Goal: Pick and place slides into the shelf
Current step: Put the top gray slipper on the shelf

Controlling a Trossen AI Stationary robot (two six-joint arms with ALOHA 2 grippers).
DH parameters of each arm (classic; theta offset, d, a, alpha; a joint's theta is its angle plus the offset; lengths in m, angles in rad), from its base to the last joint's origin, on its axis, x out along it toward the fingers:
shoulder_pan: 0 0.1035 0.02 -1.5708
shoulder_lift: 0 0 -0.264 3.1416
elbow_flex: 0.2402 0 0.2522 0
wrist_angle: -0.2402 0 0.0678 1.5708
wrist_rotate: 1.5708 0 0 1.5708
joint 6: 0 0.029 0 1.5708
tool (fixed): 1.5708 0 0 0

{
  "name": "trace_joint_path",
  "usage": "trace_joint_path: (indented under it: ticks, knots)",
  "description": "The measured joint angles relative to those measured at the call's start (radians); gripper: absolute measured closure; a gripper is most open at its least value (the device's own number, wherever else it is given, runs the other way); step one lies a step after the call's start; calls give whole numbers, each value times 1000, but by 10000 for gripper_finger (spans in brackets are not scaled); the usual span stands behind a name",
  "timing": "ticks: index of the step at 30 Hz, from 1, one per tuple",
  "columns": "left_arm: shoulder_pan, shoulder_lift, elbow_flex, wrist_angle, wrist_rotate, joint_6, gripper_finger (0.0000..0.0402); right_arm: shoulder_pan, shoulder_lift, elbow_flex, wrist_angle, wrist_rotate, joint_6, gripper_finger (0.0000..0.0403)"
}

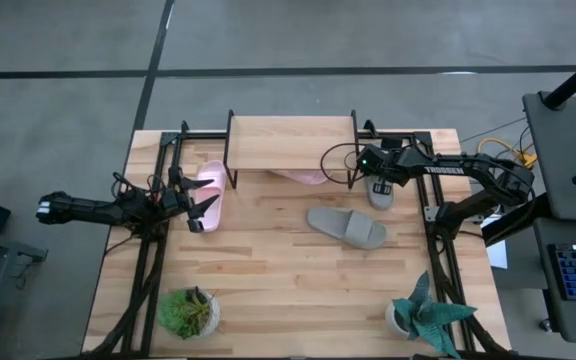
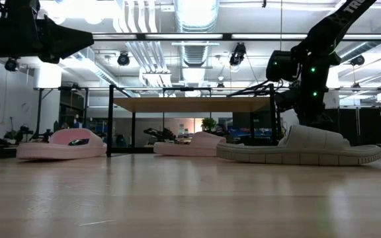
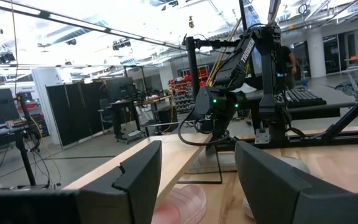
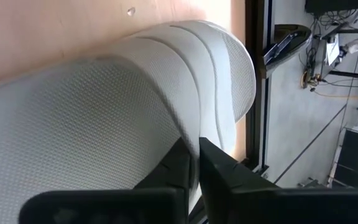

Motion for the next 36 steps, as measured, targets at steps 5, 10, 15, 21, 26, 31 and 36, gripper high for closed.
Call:
trace_joint_path:
  ticks: [5, 10, 15, 21, 26, 31, 36]
  knots:
    - [0, 0, 0, 1, 0, 0, 212, 0, -1, 0, -4, 1, -21, 392]
    - [0, 0, 0, 0, 0, 0, 212, 0, -5, 16, -39, 3, 0, 393]
    - [0, -1, 0, 0, 0, 0, 212, 0, -24, 42, -91, 35, 2, 391]
    - [0, 0, 0, 1, 0, 0, 212, 0, -79, 58, -123, 46, 9, 390]
    - [0, -1, 0, 1, 0, 0, 212, 0, -149, 58, -132, 49, 10, 390]
    - [0, 0, 0, 0, 0, 0, 212, 0, -228, 58, -131, 50, 9, 390]
    - [0, 0, 0, 0, 0, 0, 212, 4, -302, 58, -131, 50, 10, 390]
